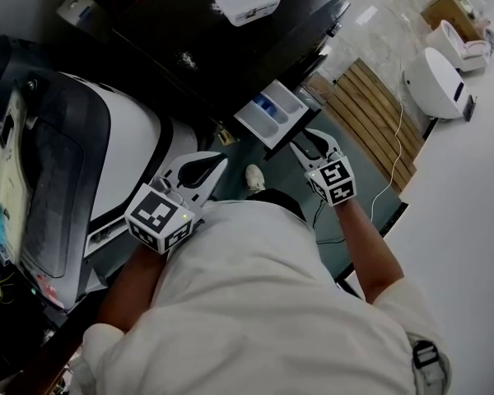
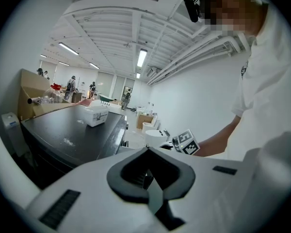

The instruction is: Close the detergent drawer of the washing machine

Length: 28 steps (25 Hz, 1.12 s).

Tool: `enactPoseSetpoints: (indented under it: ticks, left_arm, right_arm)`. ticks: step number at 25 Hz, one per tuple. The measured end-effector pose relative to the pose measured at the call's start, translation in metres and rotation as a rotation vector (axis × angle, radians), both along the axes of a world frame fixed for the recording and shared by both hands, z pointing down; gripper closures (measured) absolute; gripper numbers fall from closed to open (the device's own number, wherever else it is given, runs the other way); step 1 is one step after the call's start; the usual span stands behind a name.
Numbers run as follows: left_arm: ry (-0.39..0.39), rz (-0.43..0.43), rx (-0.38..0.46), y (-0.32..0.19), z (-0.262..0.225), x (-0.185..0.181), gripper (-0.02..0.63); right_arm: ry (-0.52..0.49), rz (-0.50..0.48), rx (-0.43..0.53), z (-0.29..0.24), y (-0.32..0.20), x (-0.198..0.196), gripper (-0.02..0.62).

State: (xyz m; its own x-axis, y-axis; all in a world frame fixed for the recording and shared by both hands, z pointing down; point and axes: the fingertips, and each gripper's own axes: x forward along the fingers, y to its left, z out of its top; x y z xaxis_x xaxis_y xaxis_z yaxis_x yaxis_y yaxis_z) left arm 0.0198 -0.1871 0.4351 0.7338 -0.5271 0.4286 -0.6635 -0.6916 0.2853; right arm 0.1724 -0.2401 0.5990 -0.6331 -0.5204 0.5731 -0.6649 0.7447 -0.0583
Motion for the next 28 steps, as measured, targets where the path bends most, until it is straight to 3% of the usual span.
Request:
enactPoseSetpoints:
  ticks: [28]
  left_arm:
    - [-0.005, -0.064, 0.005, 0.000, -0.002, -0.007, 0.609]
  right_arm:
    - [-0.028, -0.035, 0.010, -0.003, -0.016, -0.017, 0.445]
